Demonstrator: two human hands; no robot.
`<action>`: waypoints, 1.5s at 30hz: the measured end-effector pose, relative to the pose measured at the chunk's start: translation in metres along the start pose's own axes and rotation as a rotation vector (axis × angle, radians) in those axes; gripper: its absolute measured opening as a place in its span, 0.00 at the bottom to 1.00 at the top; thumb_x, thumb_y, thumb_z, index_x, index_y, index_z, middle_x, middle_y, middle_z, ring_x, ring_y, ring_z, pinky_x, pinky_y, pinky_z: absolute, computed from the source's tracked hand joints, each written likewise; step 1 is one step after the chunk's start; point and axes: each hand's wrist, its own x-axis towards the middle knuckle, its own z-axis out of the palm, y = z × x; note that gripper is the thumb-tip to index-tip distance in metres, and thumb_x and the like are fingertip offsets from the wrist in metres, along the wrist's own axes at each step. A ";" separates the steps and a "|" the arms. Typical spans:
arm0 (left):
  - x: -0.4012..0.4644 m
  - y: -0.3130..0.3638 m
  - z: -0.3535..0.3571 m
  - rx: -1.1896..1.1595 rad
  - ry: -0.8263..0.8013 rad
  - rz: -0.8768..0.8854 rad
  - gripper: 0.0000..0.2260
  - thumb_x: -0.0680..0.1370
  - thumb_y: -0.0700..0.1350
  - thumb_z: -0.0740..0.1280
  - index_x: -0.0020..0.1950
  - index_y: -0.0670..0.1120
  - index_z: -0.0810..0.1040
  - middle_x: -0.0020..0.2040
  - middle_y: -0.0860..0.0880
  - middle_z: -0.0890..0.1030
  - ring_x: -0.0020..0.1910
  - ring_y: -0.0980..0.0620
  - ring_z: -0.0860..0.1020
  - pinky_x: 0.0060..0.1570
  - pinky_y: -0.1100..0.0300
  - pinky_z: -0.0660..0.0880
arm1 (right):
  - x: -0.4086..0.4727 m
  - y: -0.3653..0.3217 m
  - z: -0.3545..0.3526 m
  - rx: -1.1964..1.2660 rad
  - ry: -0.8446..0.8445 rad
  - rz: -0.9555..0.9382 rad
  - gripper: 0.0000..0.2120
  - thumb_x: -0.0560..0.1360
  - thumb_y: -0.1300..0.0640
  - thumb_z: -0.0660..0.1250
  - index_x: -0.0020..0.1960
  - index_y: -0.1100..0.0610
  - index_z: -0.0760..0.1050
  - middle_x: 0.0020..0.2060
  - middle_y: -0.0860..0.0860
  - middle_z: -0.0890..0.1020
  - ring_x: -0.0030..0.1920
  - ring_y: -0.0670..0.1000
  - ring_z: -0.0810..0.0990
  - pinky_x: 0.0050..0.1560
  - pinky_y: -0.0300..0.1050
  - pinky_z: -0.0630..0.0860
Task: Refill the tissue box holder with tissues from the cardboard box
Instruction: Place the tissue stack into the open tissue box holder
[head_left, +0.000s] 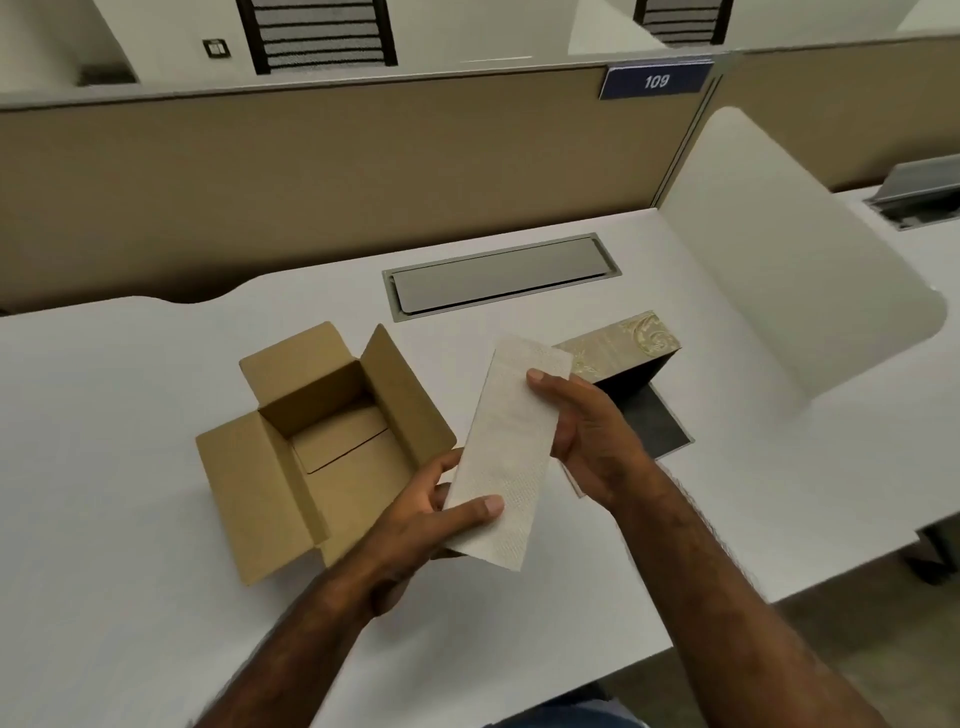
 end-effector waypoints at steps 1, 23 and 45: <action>0.003 -0.001 0.007 -0.035 0.002 -0.009 0.35 0.65 0.58 0.82 0.69 0.62 0.73 0.57 0.56 0.87 0.57 0.51 0.86 0.51 0.55 0.84 | 0.000 -0.004 -0.012 0.014 0.009 0.004 0.28 0.76 0.52 0.75 0.74 0.57 0.77 0.70 0.61 0.82 0.71 0.64 0.81 0.68 0.67 0.78; 0.140 -0.024 0.139 -0.341 0.338 -0.209 0.28 0.64 0.52 0.82 0.61 0.45 0.84 0.55 0.44 0.89 0.55 0.44 0.86 0.49 0.50 0.84 | 0.057 -0.053 -0.252 -0.303 -0.042 0.149 0.19 0.79 0.50 0.75 0.68 0.56 0.83 0.63 0.57 0.87 0.60 0.55 0.84 0.63 0.56 0.81; 0.204 -0.048 0.169 -0.158 0.554 -0.215 0.08 0.77 0.47 0.75 0.54 0.48 0.85 0.52 0.50 0.89 0.55 0.49 0.85 0.59 0.52 0.81 | 0.114 -0.033 -0.300 -0.517 0.027 0.243 0.09 0.80 0.46 0.74 0.48 0.49 0.89 0.46 0.44 0.90 0.47 0.45 0.87 0.50 0.45 0.76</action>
